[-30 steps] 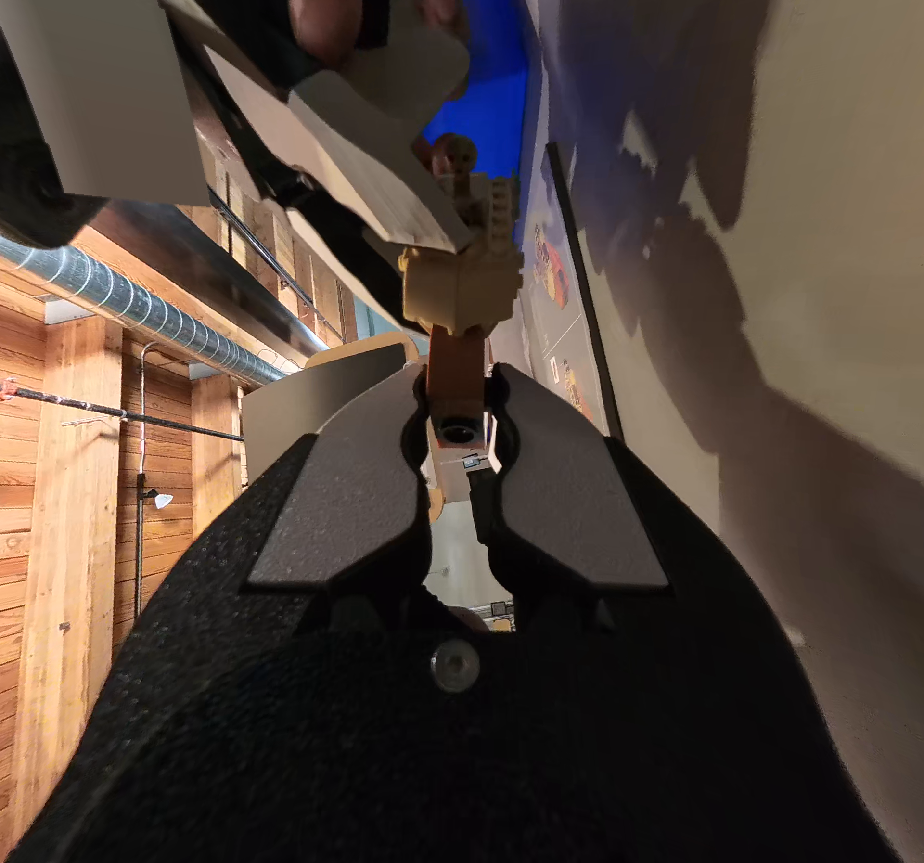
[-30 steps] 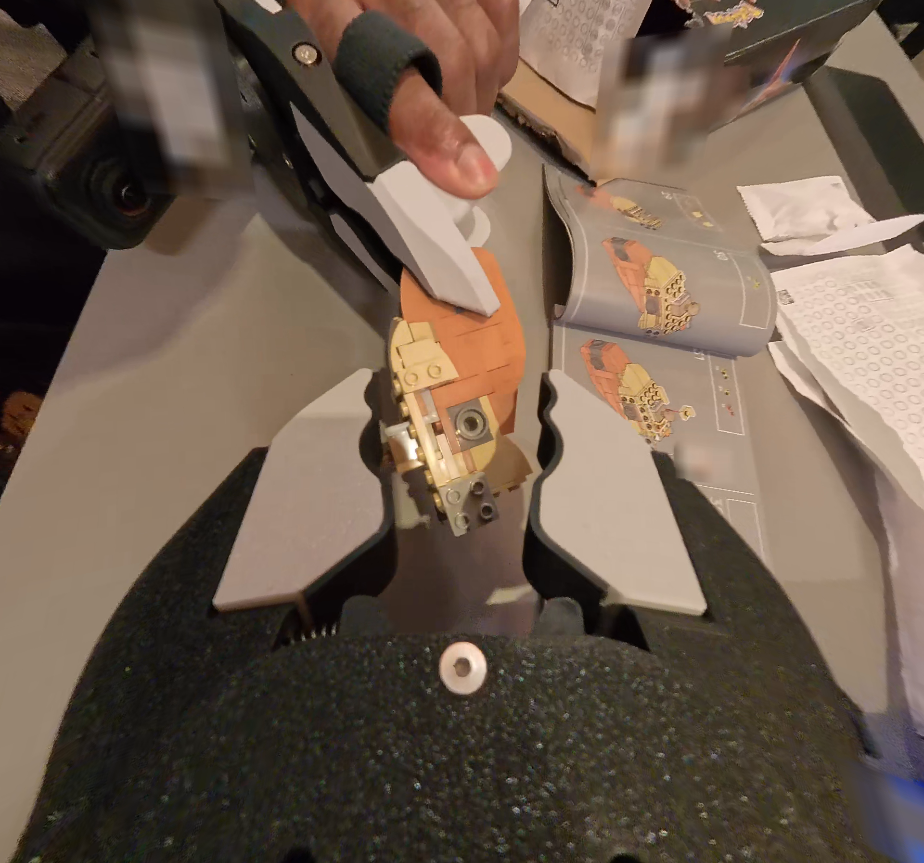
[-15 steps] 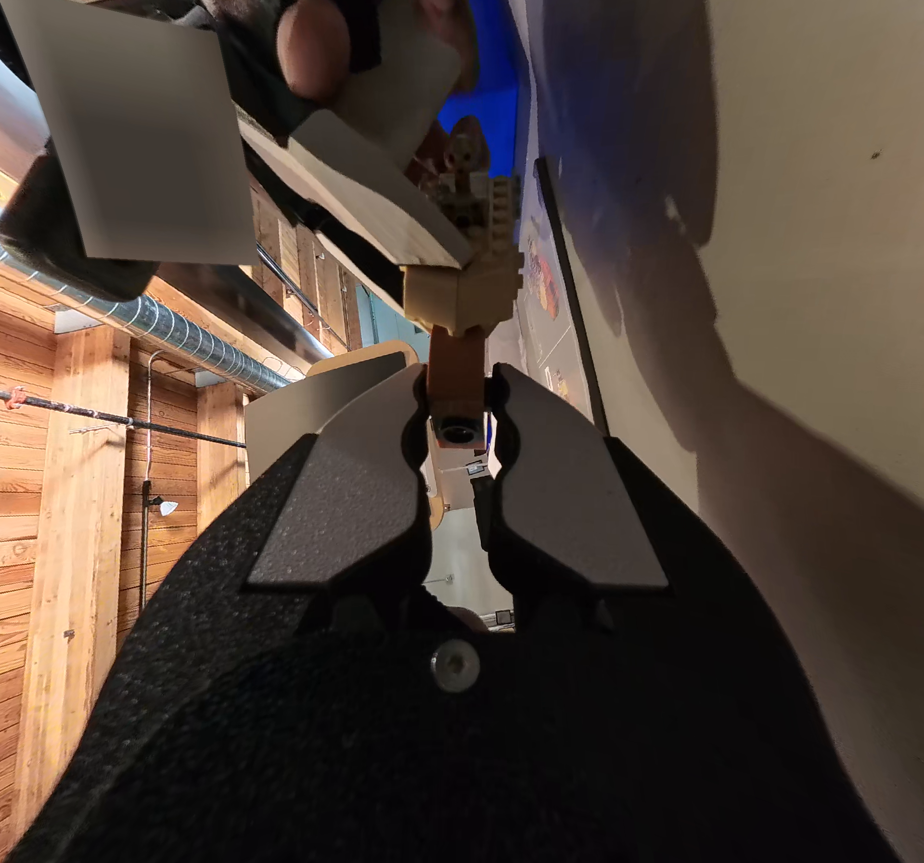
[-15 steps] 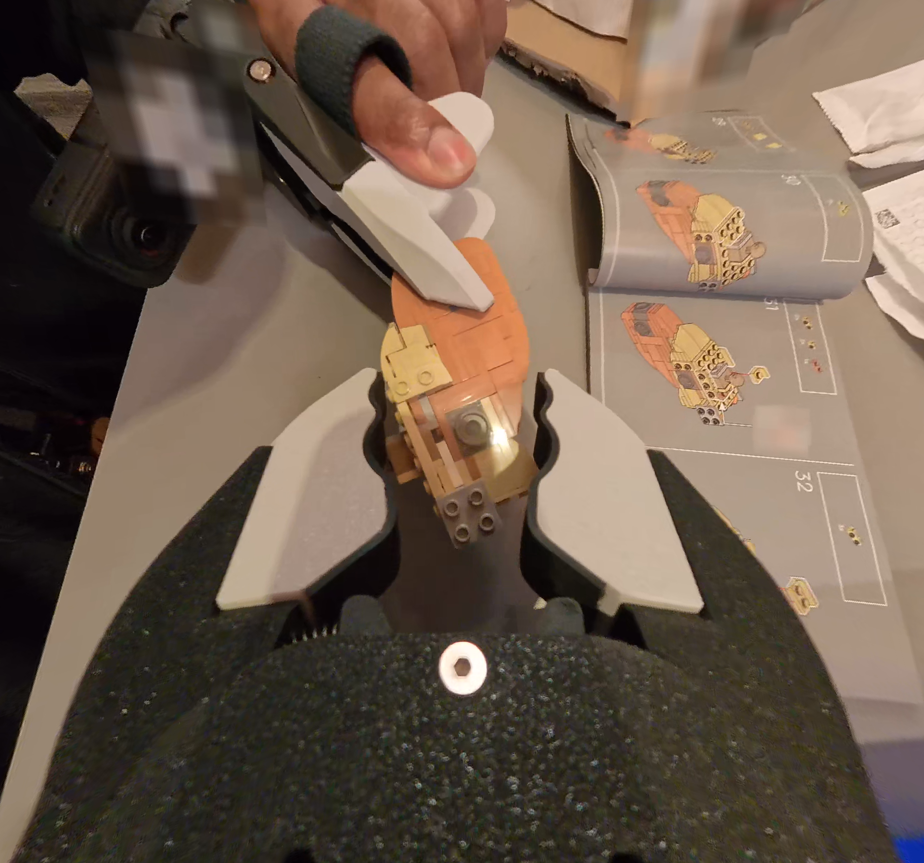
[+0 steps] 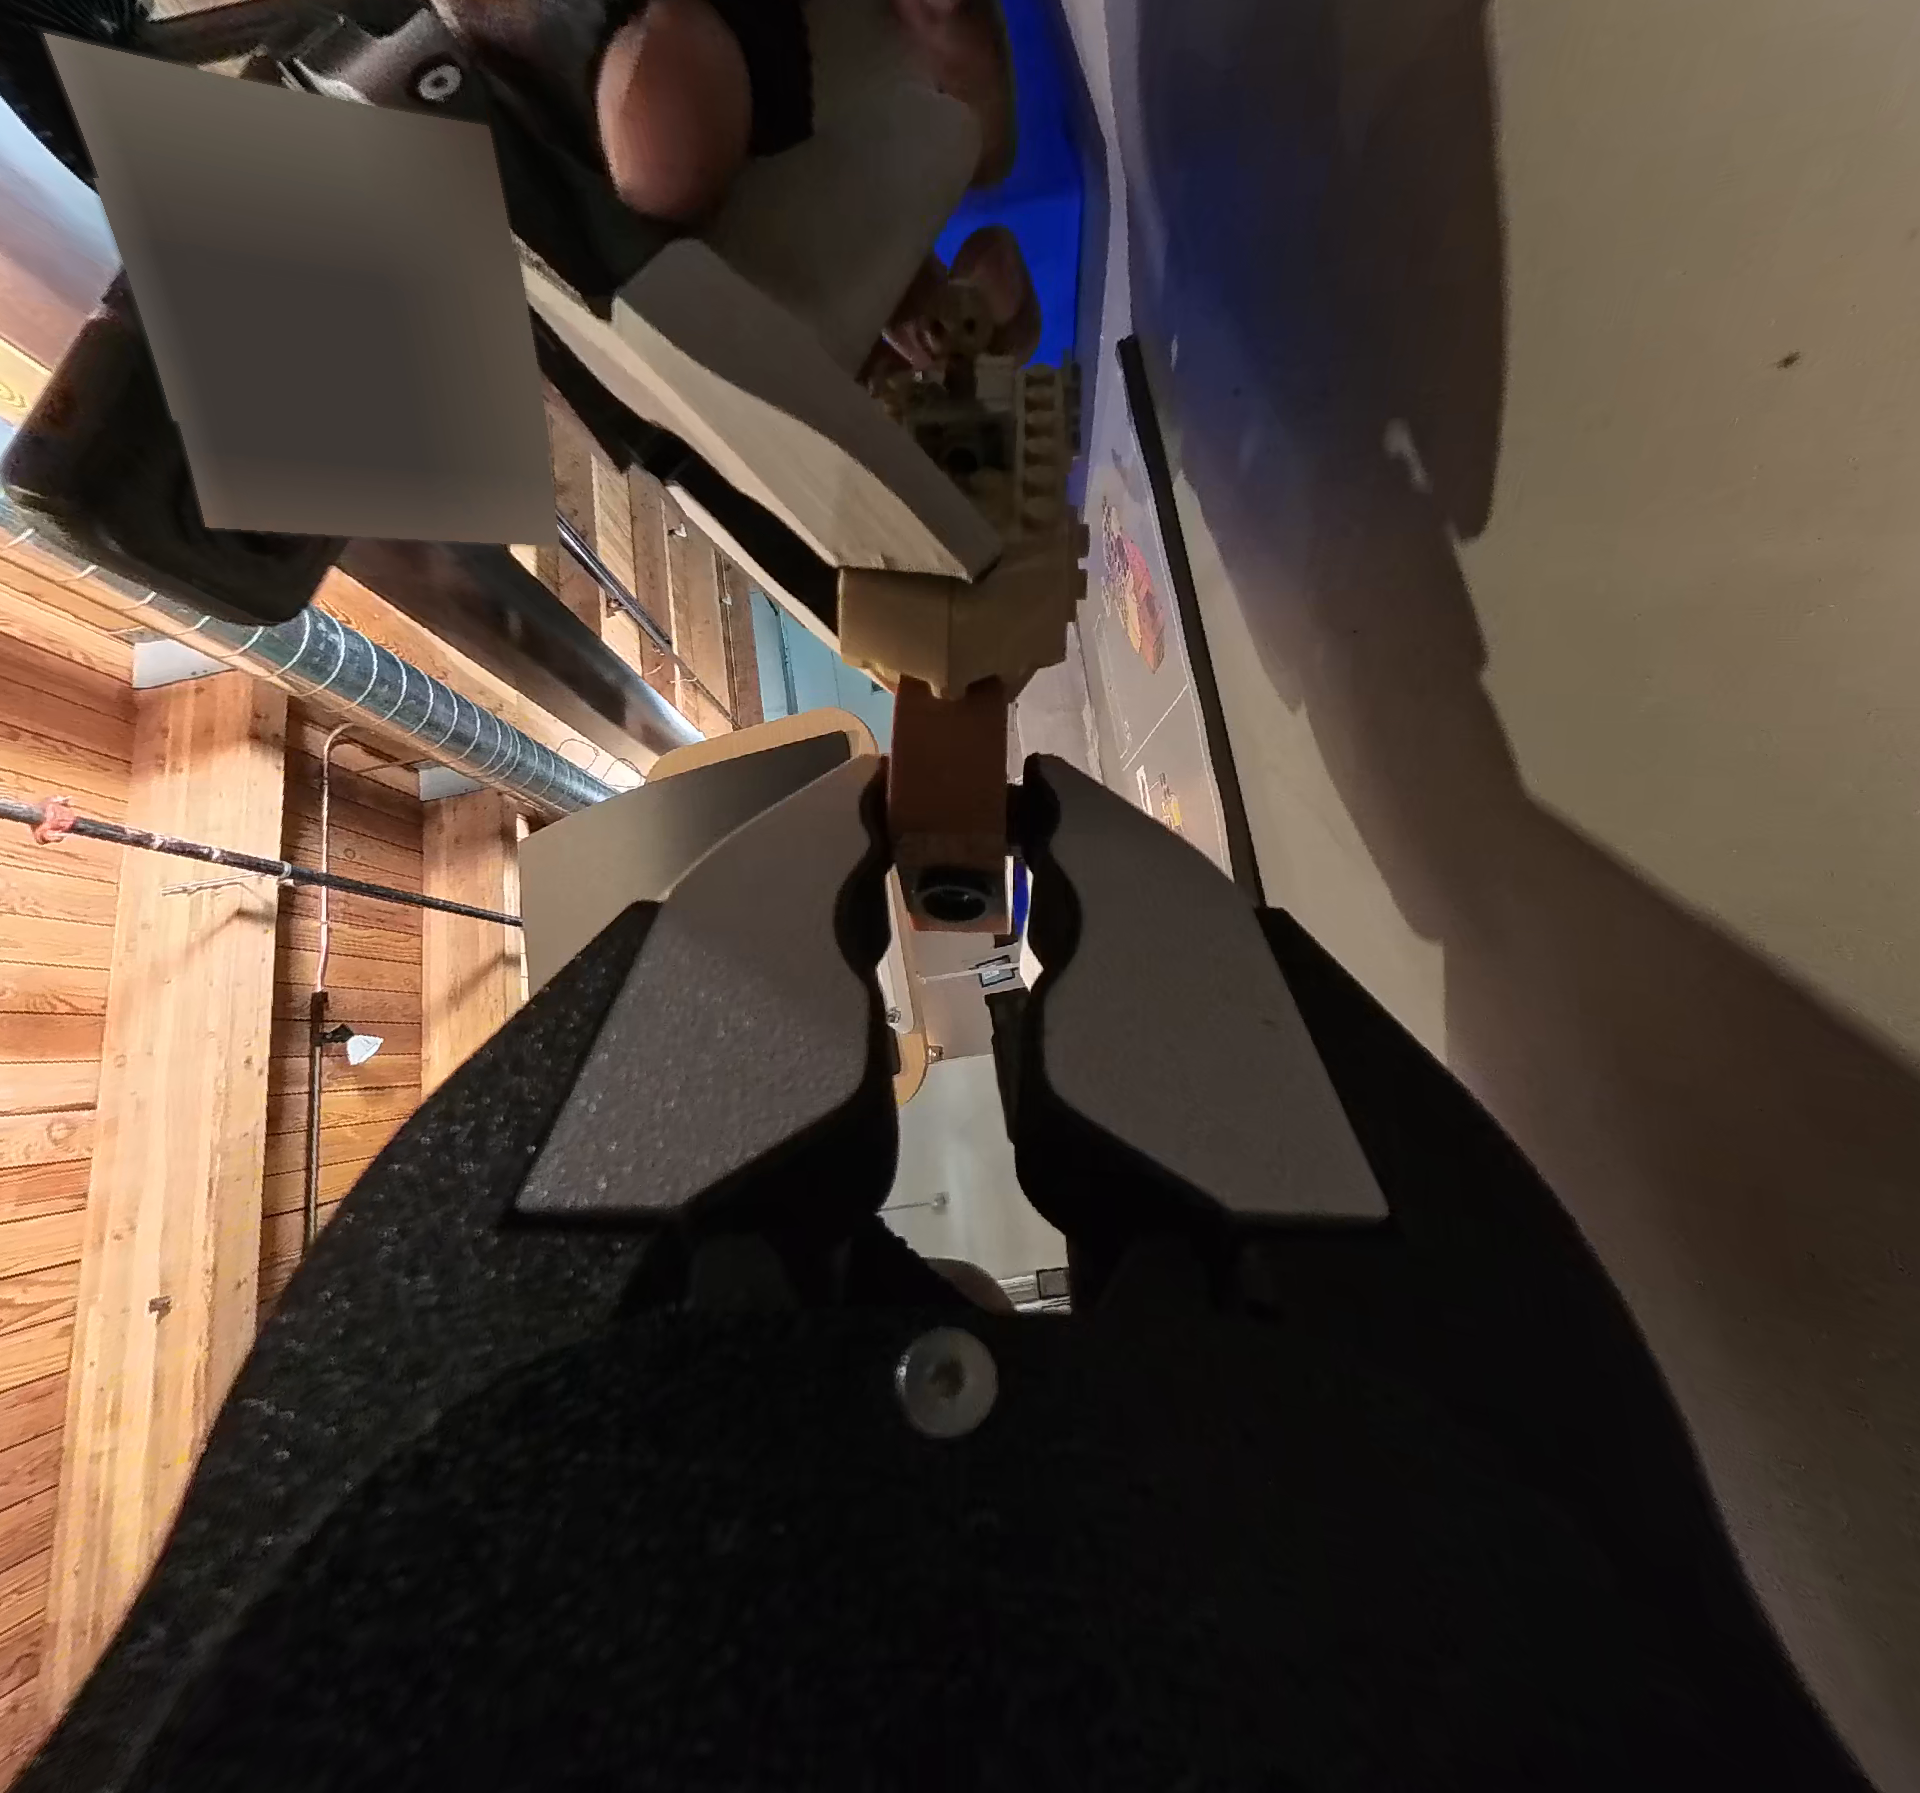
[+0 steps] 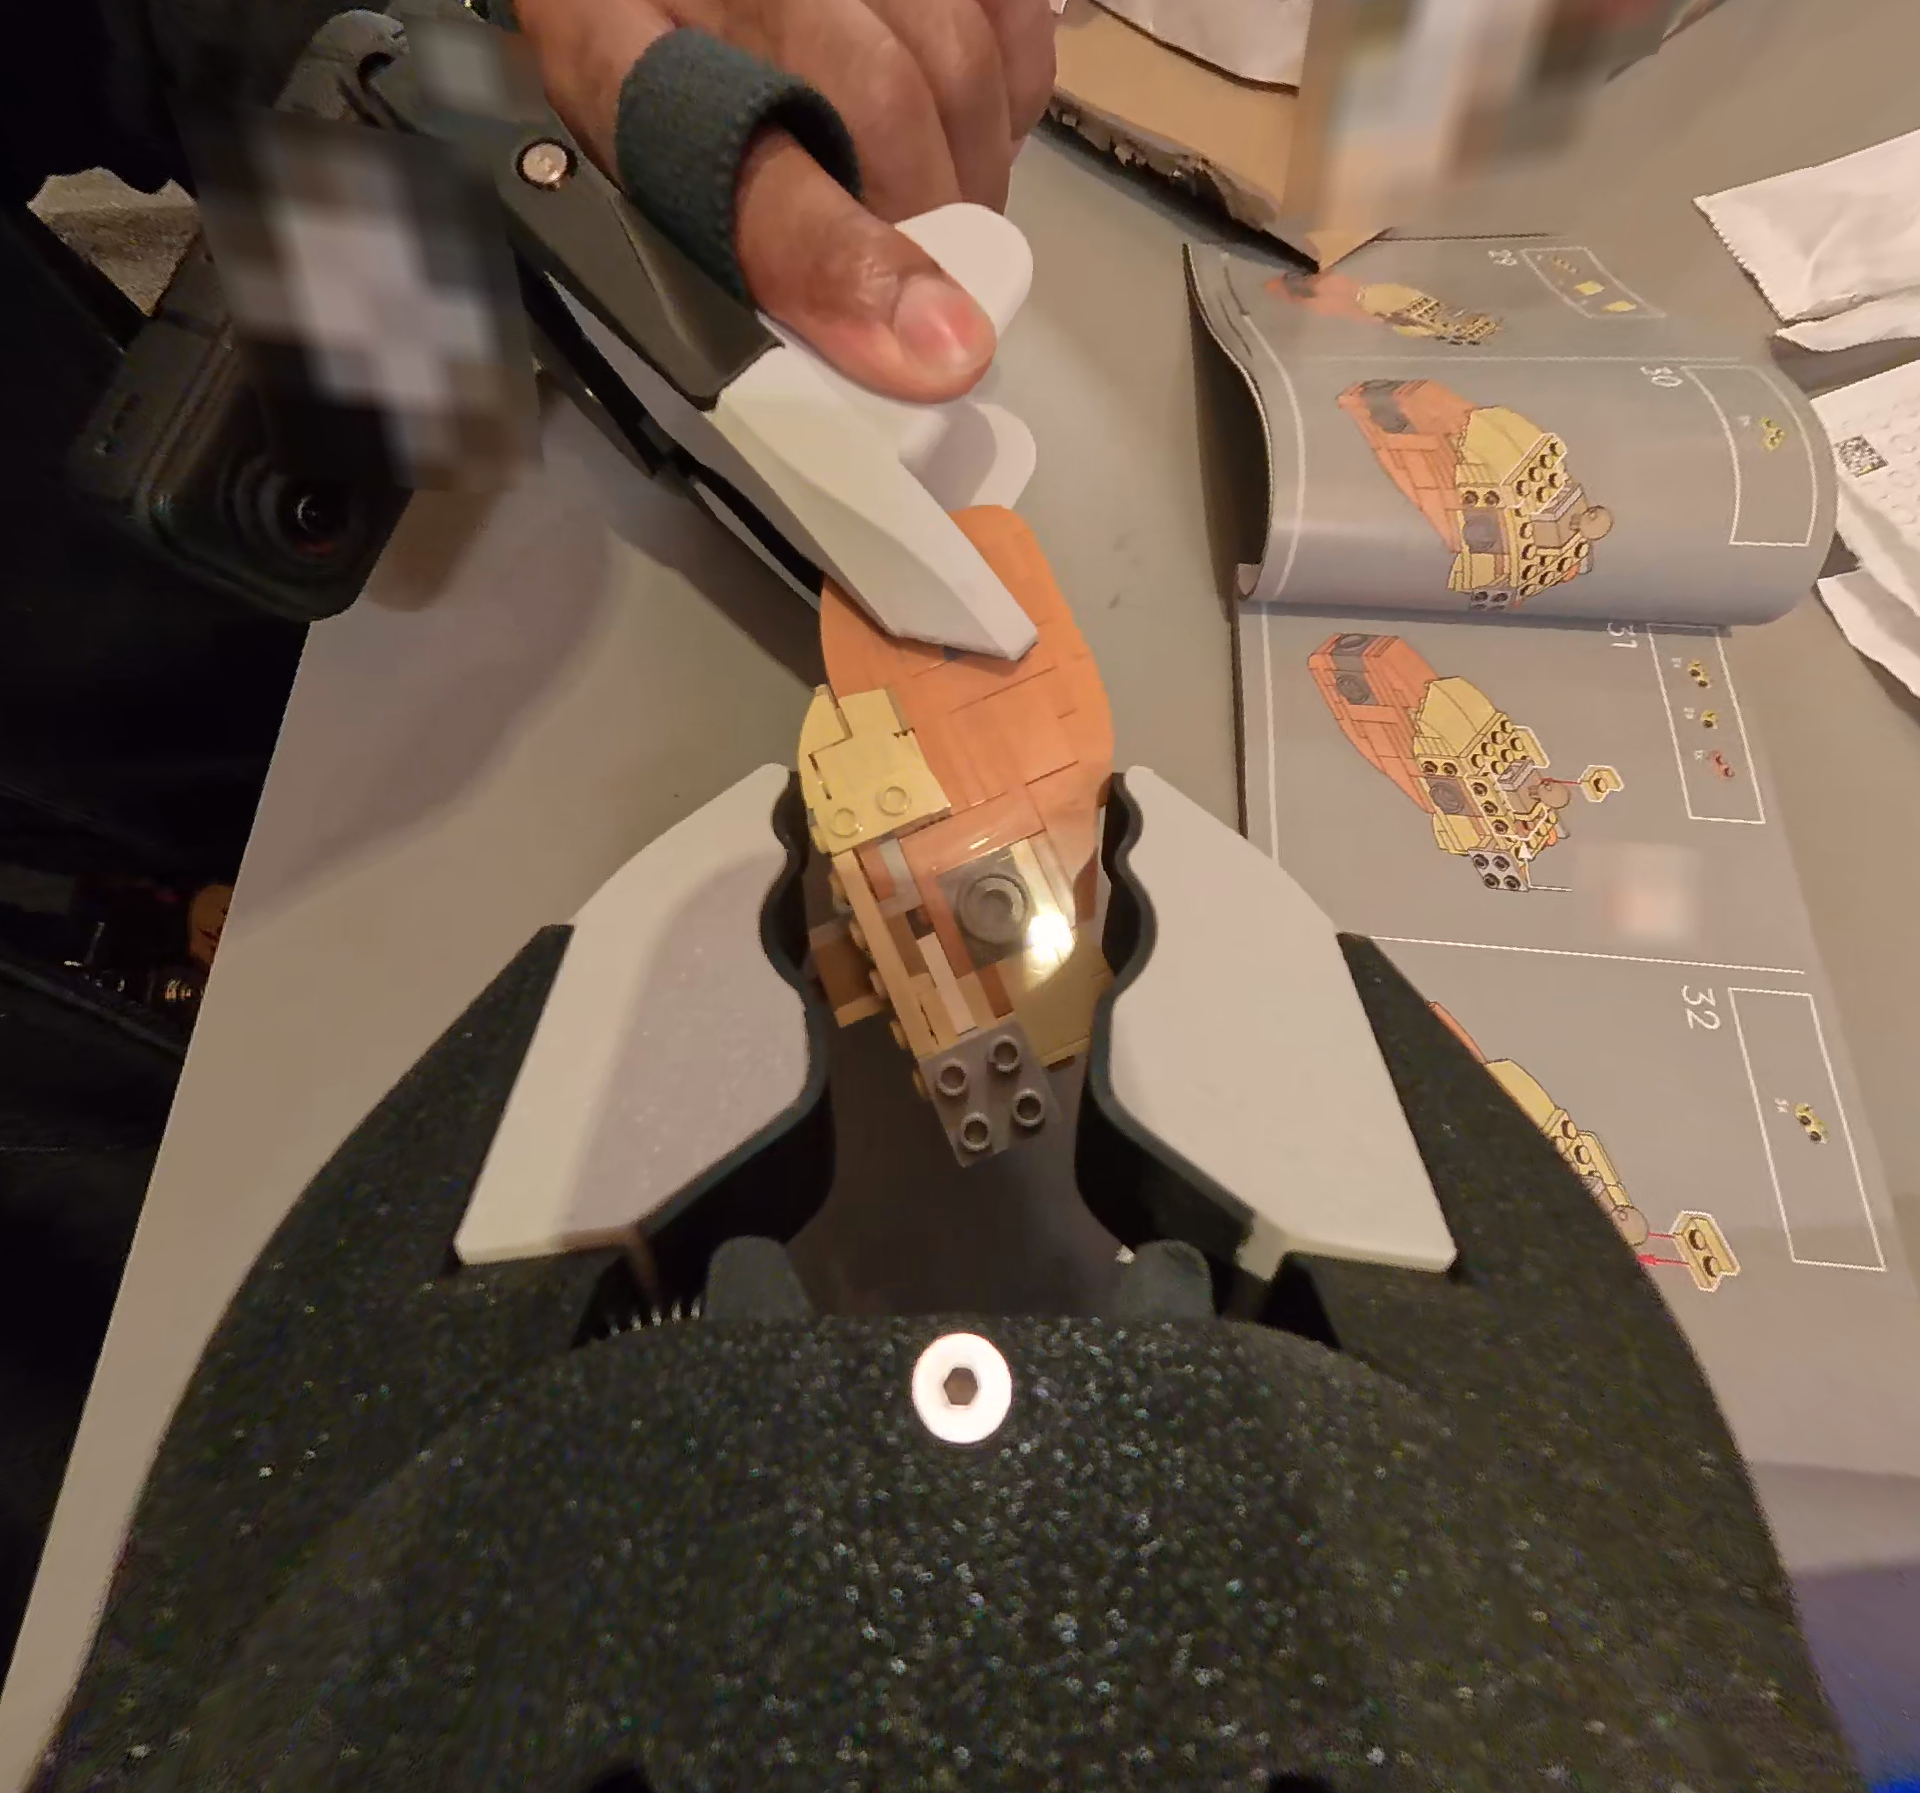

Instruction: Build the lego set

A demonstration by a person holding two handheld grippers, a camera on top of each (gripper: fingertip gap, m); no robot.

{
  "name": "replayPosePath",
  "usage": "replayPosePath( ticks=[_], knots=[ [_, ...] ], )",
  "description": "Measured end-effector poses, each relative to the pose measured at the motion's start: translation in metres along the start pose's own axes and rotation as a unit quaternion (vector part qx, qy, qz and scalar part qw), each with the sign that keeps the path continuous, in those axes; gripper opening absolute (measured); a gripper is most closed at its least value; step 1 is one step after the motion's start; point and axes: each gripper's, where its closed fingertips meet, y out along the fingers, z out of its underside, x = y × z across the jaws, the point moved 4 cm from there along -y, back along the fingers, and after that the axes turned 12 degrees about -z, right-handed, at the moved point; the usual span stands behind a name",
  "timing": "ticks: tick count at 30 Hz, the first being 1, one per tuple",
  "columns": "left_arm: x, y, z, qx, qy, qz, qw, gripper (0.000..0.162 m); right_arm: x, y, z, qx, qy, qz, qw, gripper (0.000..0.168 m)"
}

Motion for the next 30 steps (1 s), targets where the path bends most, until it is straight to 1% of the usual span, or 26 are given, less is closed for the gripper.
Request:
replayPosePath(
  ticks=[30],
  knots=[
    [0.0007,-0.0010,0.0017,0.014,-0.017,0.002,1.000,0.021,0.0003,-0.0002,-0.0011,-0.001,-0.023,0.010,1.000,0.053]
  ],
)
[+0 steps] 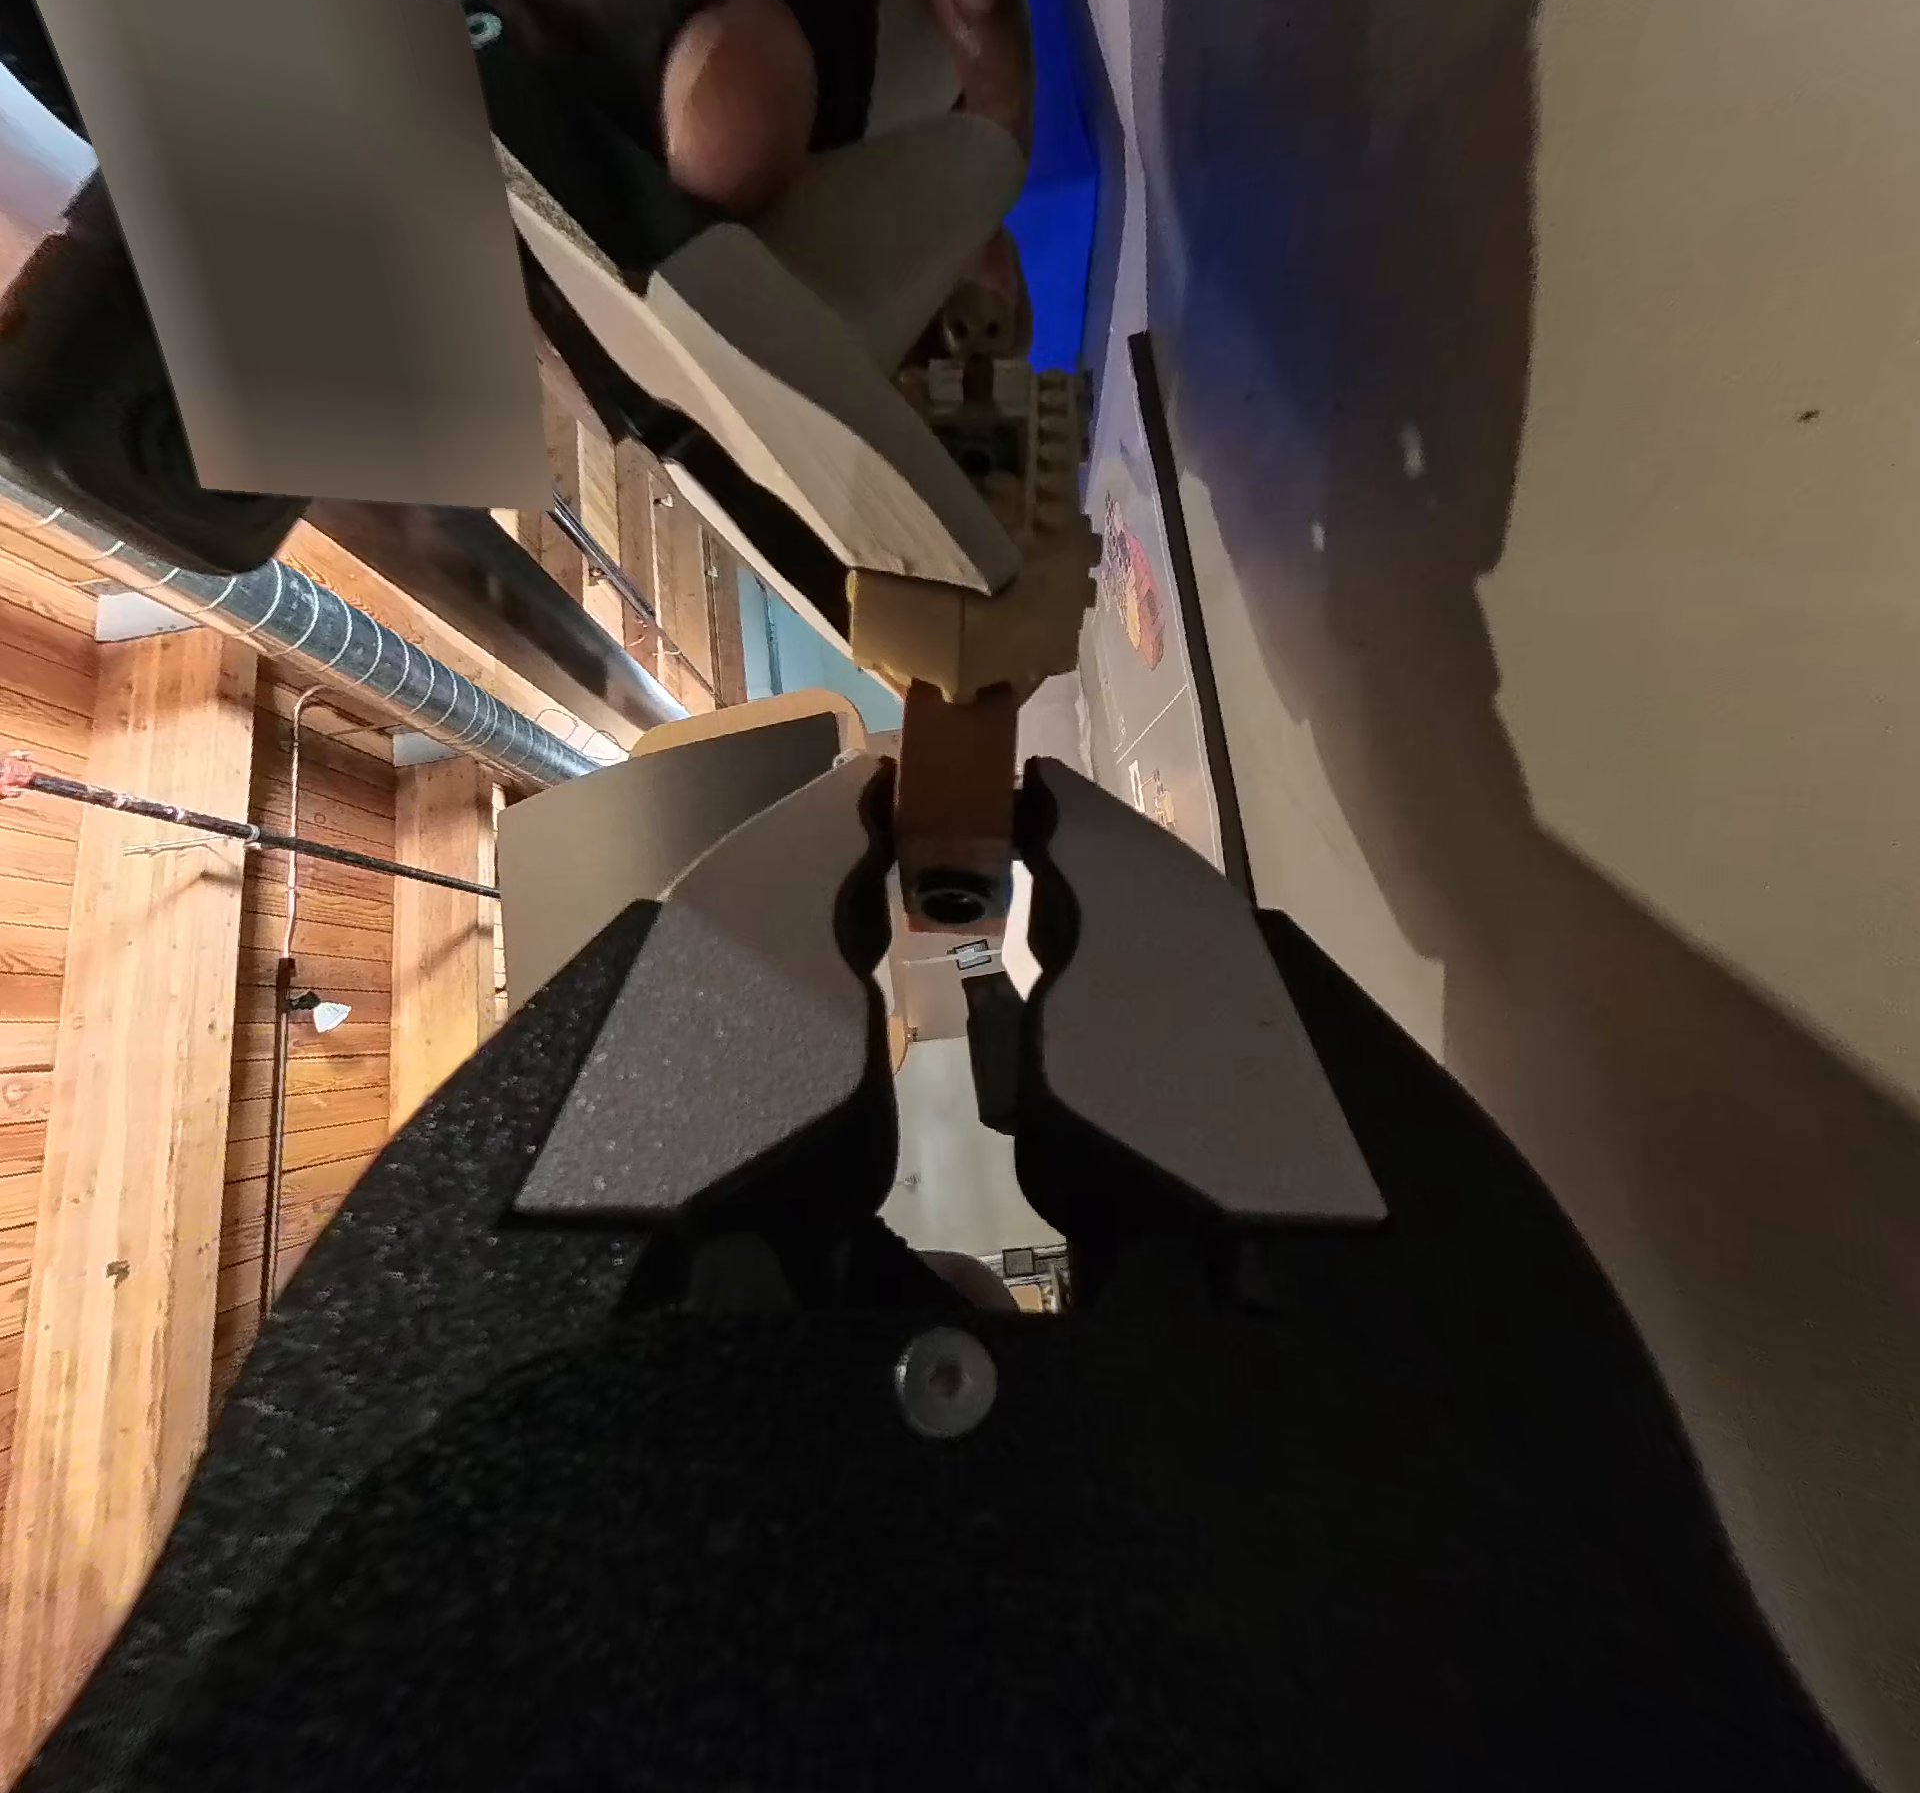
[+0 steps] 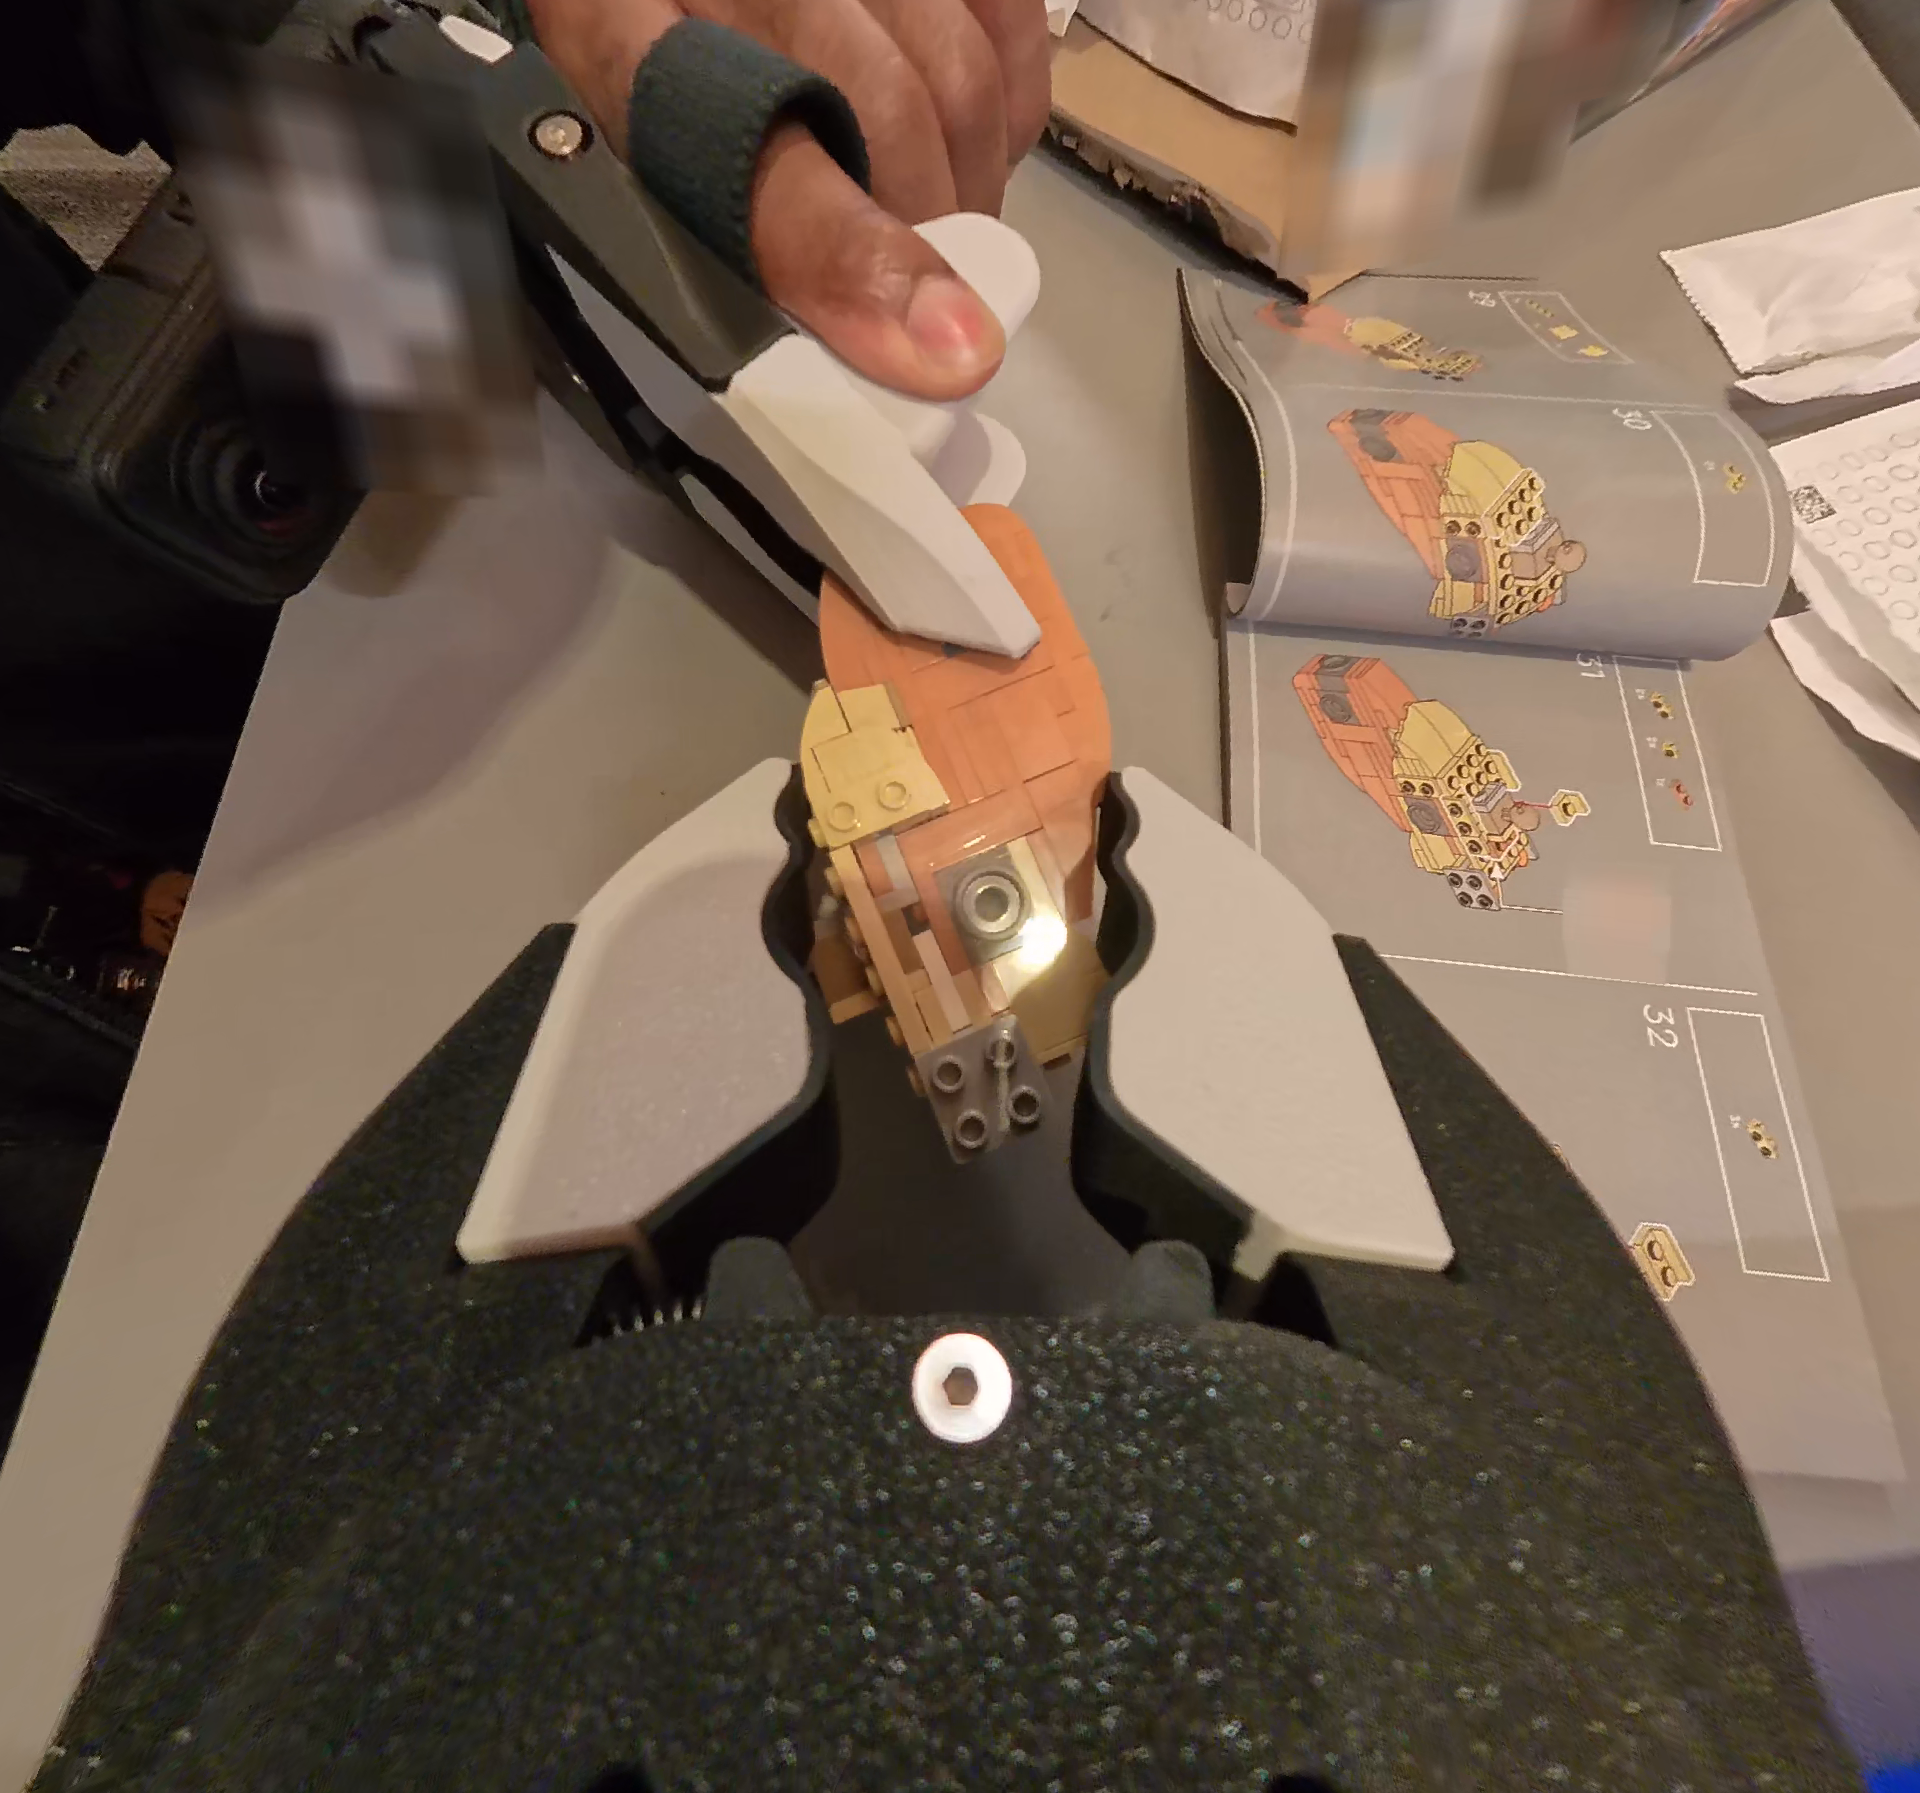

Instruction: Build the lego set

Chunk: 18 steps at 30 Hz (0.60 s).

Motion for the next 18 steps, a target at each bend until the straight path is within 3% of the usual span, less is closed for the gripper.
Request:
replayPosePath(
  ticks=[18],
  knots=[
    [-0.010,0.006,0.004,0.039,-0.027,0.040,0.998,0.022,-0.008,0.000,0.006,-0.009,0.020,0.031,0.999,0.052]
  ],
)
